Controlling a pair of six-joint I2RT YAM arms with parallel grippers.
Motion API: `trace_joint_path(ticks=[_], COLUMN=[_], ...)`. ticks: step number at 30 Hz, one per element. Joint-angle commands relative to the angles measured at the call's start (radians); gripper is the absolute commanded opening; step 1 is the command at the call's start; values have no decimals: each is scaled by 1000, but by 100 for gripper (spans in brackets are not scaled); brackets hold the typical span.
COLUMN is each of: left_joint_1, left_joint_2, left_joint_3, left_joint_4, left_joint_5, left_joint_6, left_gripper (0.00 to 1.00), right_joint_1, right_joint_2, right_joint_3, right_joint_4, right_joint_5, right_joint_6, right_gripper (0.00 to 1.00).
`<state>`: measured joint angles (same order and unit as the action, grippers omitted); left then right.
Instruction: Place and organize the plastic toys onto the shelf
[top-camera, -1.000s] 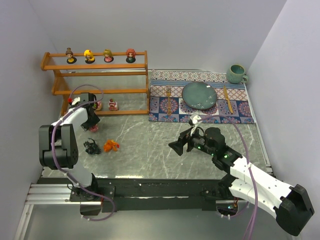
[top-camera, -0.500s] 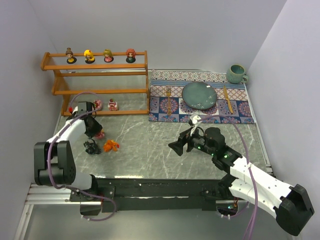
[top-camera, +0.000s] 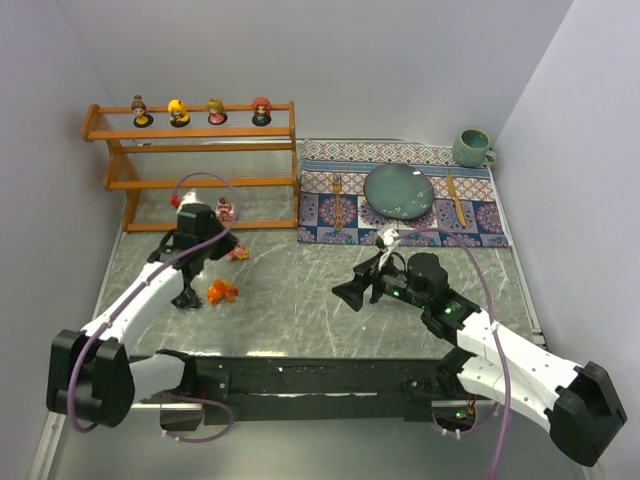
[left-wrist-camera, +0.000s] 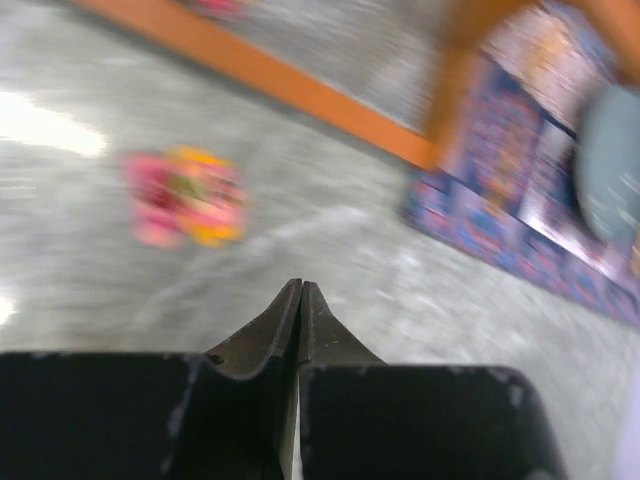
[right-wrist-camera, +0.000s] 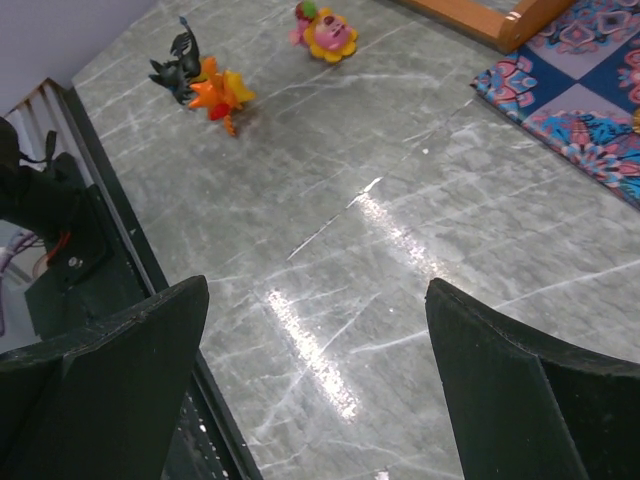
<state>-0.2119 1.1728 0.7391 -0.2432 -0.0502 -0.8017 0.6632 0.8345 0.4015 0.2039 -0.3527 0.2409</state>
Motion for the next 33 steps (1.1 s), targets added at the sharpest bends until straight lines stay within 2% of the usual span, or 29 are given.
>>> trace_joint_path(ticks=[1,4,5,7,8,11,13,17,20,25,28,33], left_joint_1=[-122,-126,-126,-126,-126,-126,-126,-84,-18,-1,-1,-1], left_joint_2=[-36,-1,20,42,59,99,135,218,274,362,418,432], left_joint_3=[-3,31,43,92,107,154,175,204,235,296,341,333], left_joint_4=[134,76,53,-34,-54,-116,-134,-146,-142,-154,-205,-237], left_joint_5=[-34,-85,-143,-215,-264,-301,-300,-238,-140,-42,-22,-53], left_joint_6=[-65,-31,17,74,150,313,386,489,486,487,457,287], left_gripper=[9,26,30,37,45,61,66,67,67,63,59,54], right_joint_1=[-2,-2,-2,-1,-1,-2,-1,-1,-2,-4,-1,-2], right_joint_2=[57,78,80,75,72,57,46,35,29,12,2,-18], right_joint_3=[56,68,68,62,57,36,19,2,-1,-7,-16,-32], right_joint_4=[106,130,134,129,124,109,104,103,94,65,57,49], right_joint_5=[-43,-45,-42,-40,-39,-26,-14,-5,0,21,29,49], right_joint_6=[50,67,70,71,70,61,61,67,67,60,64,70], right_gripper=[96,96,96,96,96,96,96,96,96,96,96,96])
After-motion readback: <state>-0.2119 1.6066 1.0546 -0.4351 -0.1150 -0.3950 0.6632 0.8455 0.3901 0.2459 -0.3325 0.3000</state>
